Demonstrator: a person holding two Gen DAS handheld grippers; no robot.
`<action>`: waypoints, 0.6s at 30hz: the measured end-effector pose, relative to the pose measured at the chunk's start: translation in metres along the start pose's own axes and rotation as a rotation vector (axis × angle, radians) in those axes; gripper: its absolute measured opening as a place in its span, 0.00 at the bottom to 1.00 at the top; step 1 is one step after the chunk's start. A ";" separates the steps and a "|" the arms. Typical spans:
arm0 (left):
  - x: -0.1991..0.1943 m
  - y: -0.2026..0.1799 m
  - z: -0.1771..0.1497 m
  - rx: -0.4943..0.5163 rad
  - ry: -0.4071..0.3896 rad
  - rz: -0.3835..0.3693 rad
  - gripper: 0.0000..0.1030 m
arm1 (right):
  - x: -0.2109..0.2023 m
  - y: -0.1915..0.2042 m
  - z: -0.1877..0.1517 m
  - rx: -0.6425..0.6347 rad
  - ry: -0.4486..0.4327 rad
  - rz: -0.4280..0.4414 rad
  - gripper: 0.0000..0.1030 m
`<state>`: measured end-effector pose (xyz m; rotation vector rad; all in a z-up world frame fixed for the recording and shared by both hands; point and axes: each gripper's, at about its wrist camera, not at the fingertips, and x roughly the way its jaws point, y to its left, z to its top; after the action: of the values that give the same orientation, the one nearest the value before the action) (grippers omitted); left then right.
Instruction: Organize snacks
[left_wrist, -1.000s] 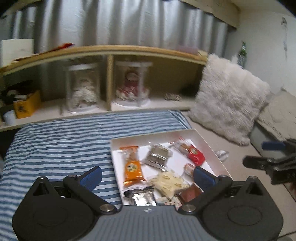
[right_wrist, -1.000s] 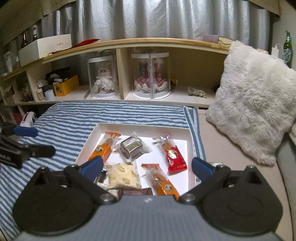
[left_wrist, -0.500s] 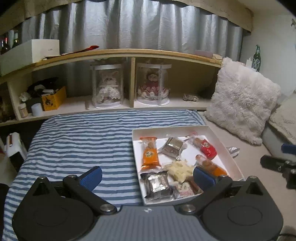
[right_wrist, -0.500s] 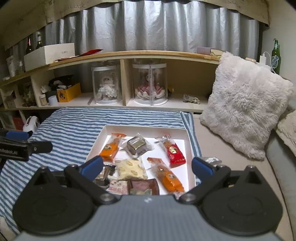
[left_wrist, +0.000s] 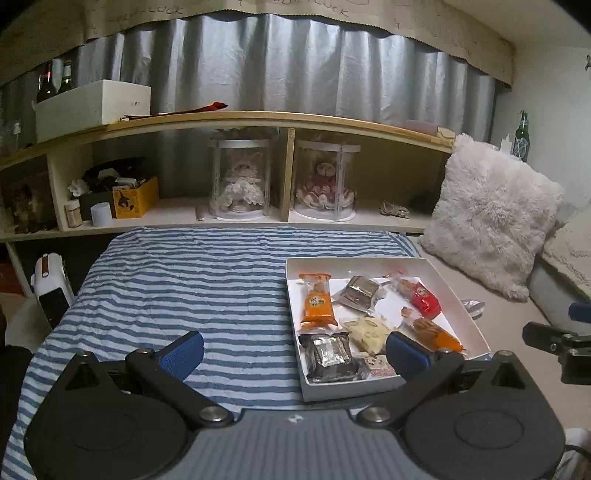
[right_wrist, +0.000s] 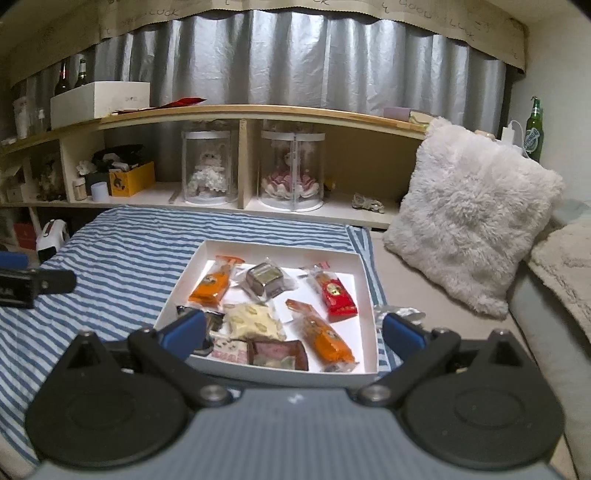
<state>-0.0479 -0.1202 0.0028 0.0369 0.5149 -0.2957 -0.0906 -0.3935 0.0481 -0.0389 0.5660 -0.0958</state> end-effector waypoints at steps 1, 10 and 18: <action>0.000 0.001 -0.001 0.002 0.003 -0.008 1.00 | -0.001 0.001 -0.003 0.011 -0.002 -0.001 0.99; 0.002 -0.006 -0.015 0.065 -0.021 -0.014 1.00 | 0.000 0.006 -0.021 0.025 -0.007 -0.013 0.99; 0.009 -0.006 -0.024 0.073 -0.009 -0.004 1.00 | 0.003 0.006 -0.024 0.021 -0.008 -0.020 0.99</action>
<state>-0.0537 -0.1255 -0.0222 0.1051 0.4957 -0.3184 -0.1004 -0.3884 0.0262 -0.0246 0.5566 -0.1213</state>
